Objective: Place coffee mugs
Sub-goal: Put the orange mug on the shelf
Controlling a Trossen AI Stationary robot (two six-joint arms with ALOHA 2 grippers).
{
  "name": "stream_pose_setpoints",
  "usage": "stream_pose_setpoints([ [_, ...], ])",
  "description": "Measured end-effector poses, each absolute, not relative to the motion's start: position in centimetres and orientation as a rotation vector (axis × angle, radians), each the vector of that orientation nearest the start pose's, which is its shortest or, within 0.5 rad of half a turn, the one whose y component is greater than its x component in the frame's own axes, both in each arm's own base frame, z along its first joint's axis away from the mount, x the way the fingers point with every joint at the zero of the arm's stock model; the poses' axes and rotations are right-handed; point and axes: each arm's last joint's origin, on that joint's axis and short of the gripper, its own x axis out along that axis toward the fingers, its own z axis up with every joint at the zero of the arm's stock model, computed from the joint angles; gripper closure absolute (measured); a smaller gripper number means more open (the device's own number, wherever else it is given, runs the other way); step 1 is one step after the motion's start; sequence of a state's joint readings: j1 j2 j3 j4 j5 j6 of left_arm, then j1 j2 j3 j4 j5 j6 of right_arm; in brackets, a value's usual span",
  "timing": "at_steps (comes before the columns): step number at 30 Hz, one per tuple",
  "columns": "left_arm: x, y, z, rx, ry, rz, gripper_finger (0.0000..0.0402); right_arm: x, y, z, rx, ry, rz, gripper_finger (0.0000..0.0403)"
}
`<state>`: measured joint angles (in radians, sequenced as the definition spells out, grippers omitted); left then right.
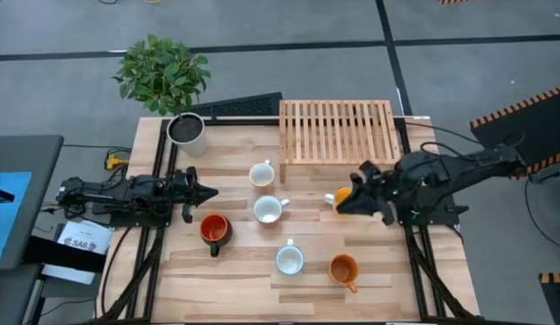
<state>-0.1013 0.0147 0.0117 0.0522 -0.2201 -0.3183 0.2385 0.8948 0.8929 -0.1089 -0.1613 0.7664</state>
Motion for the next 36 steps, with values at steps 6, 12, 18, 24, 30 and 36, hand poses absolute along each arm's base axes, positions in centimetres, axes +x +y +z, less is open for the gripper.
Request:
stream_pose_setpoints([
  [6,9.7,-0.4,17.1,-0.326,-0.067,0.11,0.0401,19.2,7.0,35.4,0.881,0.548,0.384,0.0224],
  [12,9.7,-0.4,17.1,-0.326,-0.067,0.11,0.0401,18.8,10.1,32.3,1.121,0.977,0.189,0.0177],
  [18,9.7,-0.4,17.1,-0.326,-0.067,0.11,0.0401,19.3,13.2,28.4,1.201,1.19,-0.174,0.0177],
  [24,9.7,-0.4,17.1,-0.326,-0.067,0.11,0.0401,21.1,14.7,24.2,1.165,1.304,-0.424,0.0183],
  [30,9.7,-0.4,17.1,-0.326,-0.067,0.11,0.0402,22.3,15.5,21.4,1.105,1.371,-0.522,0.0192],
  [36,9.7,-0.4,17.1,-0.326,-0.067,0.11,0.0402,22.8,15.8,19.9,1.067,1.4,-0.567,0.0209],
])
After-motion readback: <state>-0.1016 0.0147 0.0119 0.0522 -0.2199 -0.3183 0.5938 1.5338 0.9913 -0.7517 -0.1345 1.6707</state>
